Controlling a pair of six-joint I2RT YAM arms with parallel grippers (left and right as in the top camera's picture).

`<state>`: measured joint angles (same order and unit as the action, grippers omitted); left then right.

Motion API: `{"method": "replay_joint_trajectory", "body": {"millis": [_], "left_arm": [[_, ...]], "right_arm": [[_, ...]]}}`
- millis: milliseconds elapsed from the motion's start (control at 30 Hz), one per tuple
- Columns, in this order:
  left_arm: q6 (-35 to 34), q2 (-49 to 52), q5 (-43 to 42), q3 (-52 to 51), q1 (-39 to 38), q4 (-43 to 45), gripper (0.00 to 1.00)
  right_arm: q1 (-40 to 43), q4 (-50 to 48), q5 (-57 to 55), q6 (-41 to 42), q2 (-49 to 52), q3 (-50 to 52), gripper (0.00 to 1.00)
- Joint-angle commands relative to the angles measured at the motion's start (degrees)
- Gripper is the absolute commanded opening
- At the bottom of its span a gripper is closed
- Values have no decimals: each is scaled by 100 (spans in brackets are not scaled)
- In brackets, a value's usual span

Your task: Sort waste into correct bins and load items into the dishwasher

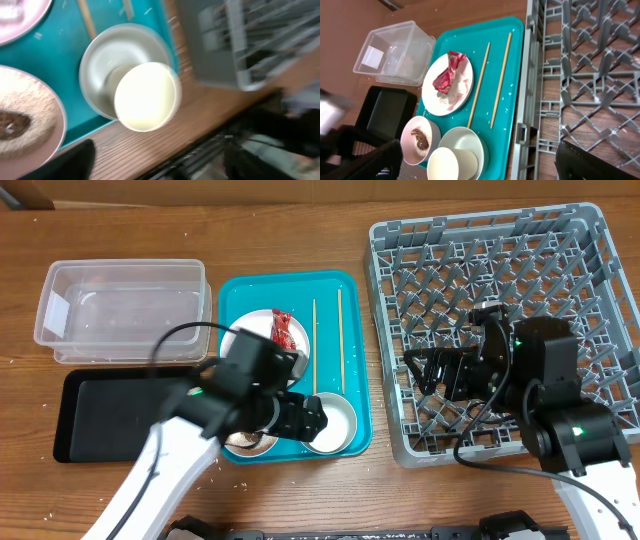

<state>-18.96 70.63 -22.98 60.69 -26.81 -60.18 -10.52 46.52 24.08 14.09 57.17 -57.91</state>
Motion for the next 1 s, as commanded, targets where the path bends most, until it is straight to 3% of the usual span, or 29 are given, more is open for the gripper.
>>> {"method": "replay_joint_trajectory", "body": {"millis": [0,233,300,367,433,767,833,967], "left_arm": [[-339,527,1316,48,-540,52,75],[-387,1720,1655,48,-1038,459,71],[-437,2033,1637,50,-1036,675,56],[-496,2199,1563,72,-1008,776,23],[-645,2210,1563,146,-946,745,4],[-798,1899,1453,1814,-306,-927,4],[-494,1814,839,2153,42,-1082,4],[627,1720,-1858,2583,1088,-1056,4]], "right_arm": [[26,-28,107,98,74,-153,100],[26,-33,107,98,160,-151,100],[26,-35,107,96,160,-151,100],[26,-28,107,96,164,-151,100],[26,-11,107,96,164,-151,100],[26,17,170,96,164,-151,100],[26,4,442,96,164,-151,100],[17,-216,1279,96,164,-151,99]]}}
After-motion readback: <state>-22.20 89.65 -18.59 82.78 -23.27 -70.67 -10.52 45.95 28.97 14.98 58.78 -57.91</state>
